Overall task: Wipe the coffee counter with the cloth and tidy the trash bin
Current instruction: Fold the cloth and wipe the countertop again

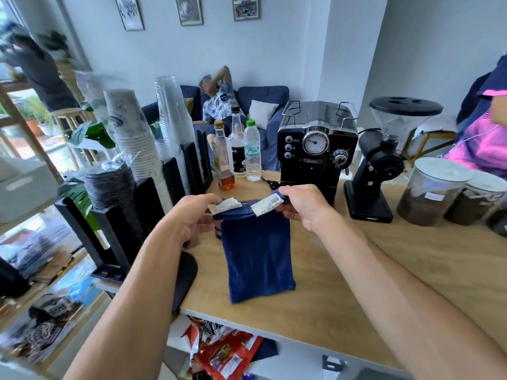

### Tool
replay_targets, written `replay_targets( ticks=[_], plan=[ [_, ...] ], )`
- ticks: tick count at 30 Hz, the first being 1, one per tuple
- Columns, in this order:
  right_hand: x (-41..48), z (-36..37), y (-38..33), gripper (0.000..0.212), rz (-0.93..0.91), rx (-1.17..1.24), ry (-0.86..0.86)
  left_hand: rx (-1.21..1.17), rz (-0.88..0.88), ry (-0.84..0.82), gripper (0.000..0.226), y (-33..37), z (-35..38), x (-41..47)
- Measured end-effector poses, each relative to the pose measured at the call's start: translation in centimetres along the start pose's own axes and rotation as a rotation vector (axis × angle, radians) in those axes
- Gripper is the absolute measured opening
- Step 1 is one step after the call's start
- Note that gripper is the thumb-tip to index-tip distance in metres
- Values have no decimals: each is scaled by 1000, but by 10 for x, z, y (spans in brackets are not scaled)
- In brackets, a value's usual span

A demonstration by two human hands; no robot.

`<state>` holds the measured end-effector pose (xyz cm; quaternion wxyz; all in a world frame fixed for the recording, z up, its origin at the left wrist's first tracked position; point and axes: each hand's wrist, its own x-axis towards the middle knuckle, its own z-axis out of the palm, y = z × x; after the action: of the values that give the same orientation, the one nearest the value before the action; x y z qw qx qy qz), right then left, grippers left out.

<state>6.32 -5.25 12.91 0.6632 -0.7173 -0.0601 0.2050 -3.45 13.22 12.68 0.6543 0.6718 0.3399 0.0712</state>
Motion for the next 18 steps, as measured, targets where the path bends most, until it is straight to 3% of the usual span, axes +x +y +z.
replay_targets(
  ticks=[5,9,14,16,18],
  plan=[
    [-13,-15,-28,12,-118,57,8,-71,151,-1,13,23,-4,-16],
    [-34,-29,-11,12,-131,49,-8,-57,184,-34,10,2,-3,-35],
    [-65,-42,68,22,-10,-3,-12,71,9,-128,7,-88,4,-59],
    [-77,-45,107,17,76,-64,-26,103,-73,-145,3,-122,6,-69],
    [-89,-47,137,7,123,-110,-1,109,-116,-164,12,-149,7,-76]
  ],
)
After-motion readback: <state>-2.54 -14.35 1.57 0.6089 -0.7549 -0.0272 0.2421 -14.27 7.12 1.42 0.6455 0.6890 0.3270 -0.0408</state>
